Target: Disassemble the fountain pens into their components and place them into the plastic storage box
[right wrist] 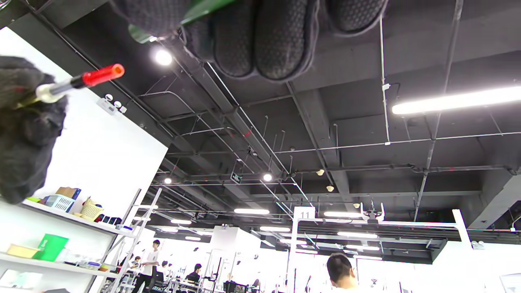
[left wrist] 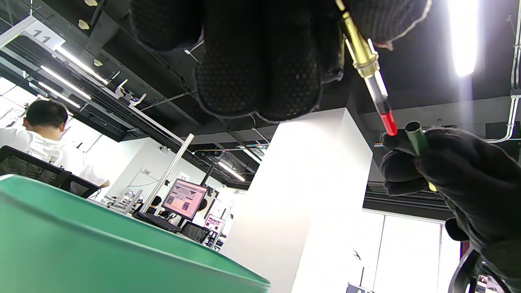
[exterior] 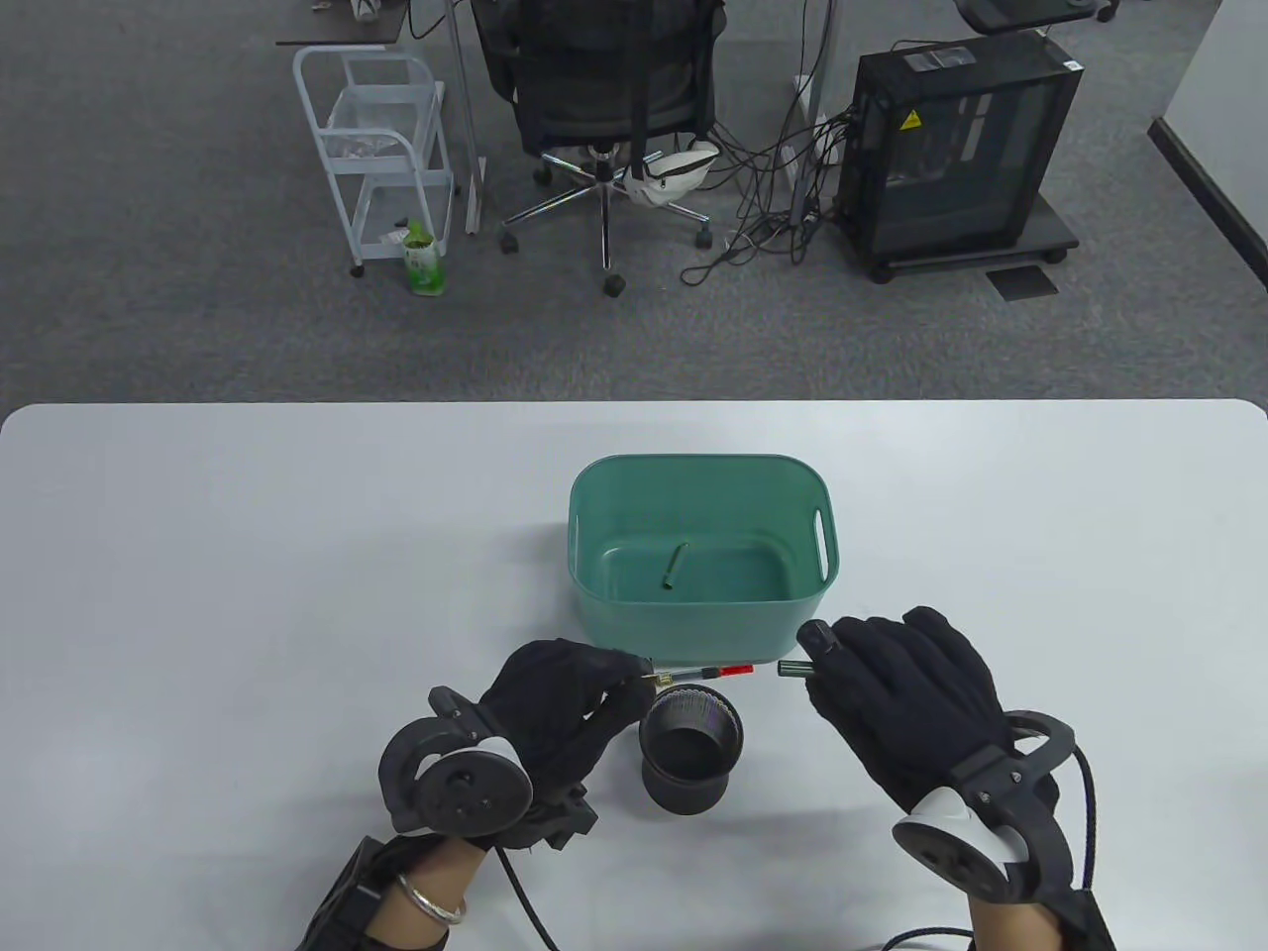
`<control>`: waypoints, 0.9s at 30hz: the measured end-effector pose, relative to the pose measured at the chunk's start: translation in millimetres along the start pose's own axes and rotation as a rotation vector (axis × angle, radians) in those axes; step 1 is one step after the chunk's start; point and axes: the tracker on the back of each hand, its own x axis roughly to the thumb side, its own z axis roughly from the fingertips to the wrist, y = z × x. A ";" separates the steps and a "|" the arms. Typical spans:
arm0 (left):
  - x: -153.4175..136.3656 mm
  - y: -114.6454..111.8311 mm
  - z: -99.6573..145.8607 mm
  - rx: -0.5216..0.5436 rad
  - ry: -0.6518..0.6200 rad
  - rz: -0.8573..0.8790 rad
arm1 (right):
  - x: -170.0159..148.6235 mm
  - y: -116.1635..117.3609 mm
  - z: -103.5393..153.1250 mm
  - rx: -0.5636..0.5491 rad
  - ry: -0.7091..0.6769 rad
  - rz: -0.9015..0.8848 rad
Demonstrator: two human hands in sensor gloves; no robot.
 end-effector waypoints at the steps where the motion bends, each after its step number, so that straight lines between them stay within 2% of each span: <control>1: -0.3 -0.8 -0.2 -0.003 0.003 -0.004 | -0.6 -1.0 -0.1 -0.005 0.003 -0.002; 9: 1.1 -3.8 -2.8 -0.017 0.017 -0.028 | -1.2 -3.2 0.3 -0.020 0.007 -0.015; 12: 0.4 -2.5 -8.6 -0.072 0.072 -0.052 | -1.3 -3.5 0.2 -0.023 0.008 -0.015; 16: -6.5 -1.2 -22.0 -0.119 0.136 -0.026 | -1.4 -4.6 0.6 -0.030 0.009 -0.019; 19: -11.8 -1.4 -32.0 -0.117 0.155 -0.070 | -2.0 -6.2 0.8 -0.037 0.012 -0.023; 27: -27.2 -12.6 -65.9 -0.166 0.228 -0.103 | -3.7 -8.9 1.6 -0.053 0.020 -0.033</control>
